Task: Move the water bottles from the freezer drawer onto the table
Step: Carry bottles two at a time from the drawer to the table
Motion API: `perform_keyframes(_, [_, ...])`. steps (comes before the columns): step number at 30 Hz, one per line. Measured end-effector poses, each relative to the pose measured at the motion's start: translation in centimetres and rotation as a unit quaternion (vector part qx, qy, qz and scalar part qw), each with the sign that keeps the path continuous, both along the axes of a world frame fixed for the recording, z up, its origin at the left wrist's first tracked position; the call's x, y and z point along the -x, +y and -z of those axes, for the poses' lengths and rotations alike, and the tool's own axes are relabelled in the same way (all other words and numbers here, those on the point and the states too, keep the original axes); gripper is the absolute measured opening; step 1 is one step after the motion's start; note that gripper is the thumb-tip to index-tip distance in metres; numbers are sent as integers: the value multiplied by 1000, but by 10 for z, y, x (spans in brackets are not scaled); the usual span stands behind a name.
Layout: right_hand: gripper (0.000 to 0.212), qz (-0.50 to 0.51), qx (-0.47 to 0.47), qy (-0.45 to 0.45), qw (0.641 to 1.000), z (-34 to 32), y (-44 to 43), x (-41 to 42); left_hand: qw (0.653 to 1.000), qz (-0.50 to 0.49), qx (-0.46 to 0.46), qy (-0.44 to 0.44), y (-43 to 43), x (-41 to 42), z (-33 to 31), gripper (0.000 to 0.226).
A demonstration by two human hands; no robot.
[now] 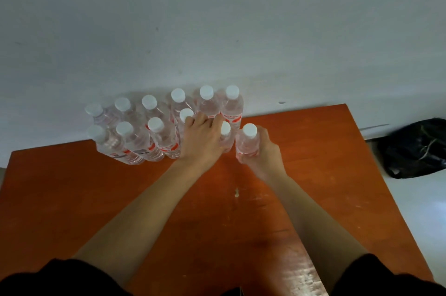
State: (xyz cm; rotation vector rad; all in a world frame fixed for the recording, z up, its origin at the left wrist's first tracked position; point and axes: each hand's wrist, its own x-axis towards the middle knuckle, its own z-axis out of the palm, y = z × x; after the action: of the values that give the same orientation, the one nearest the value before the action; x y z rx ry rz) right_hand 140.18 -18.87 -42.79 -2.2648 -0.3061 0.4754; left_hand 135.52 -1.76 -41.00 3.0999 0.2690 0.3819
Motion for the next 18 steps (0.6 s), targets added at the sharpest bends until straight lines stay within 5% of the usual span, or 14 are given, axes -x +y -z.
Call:
perform_keyframes(12, [83, -1, 9, 13, 1000, 15, 46, -38, 998, -25, 15, 60, 32, -18, -8, 67])
perform_keyframes(18, [114, 13, -10, 47, 999, 11, 41, -30, 998, -1, 24, 57, 32, -13, -11, 69])
